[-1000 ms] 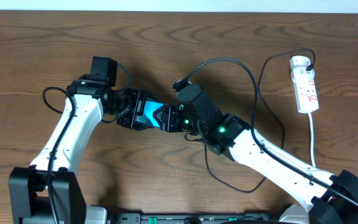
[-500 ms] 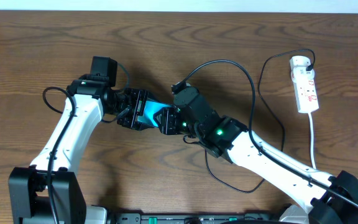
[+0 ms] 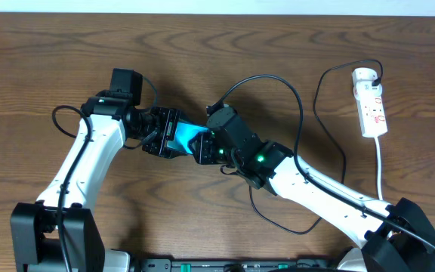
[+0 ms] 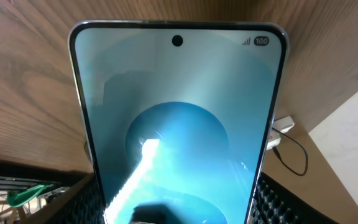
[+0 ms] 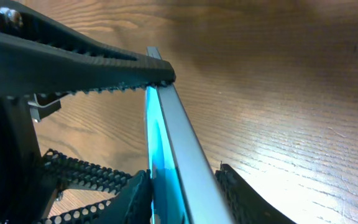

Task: Plug charger to phone and switch on socket
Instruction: 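Close the right gripper on the phone's side edge, then open the left gripper and release the phone to the right gripper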

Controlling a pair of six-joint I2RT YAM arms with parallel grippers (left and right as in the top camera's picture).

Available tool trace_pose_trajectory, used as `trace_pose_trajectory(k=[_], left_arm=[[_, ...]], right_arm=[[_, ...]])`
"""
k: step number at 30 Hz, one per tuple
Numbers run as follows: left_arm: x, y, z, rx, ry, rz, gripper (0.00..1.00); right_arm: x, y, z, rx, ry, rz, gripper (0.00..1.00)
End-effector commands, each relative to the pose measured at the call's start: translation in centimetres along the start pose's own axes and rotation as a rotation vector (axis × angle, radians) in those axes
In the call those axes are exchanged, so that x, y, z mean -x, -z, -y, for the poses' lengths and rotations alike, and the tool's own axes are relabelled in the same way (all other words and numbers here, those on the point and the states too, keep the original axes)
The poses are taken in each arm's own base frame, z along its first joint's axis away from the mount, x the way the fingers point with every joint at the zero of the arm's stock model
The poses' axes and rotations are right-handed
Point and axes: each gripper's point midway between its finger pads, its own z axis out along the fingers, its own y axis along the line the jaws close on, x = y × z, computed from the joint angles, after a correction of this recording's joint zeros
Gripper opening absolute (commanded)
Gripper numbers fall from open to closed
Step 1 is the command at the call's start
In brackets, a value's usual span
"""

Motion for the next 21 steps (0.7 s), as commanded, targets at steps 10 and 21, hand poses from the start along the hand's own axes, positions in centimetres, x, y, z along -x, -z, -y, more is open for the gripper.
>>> trace_pose_trajectory(k=[10,21], left_arm=[[-1.03,0.29,0.59,-0.019,-0.015,-0.034,0.07],[-1.06,0.25,0.61,-0.019,-0.018,-0.034,0.07]], right_arm=[[1.01,0.19,-1.06,0.025,0.006,0.041,0.33],[1.0,0.19,-1.05,0.024,0.006,0.041,0.22]])
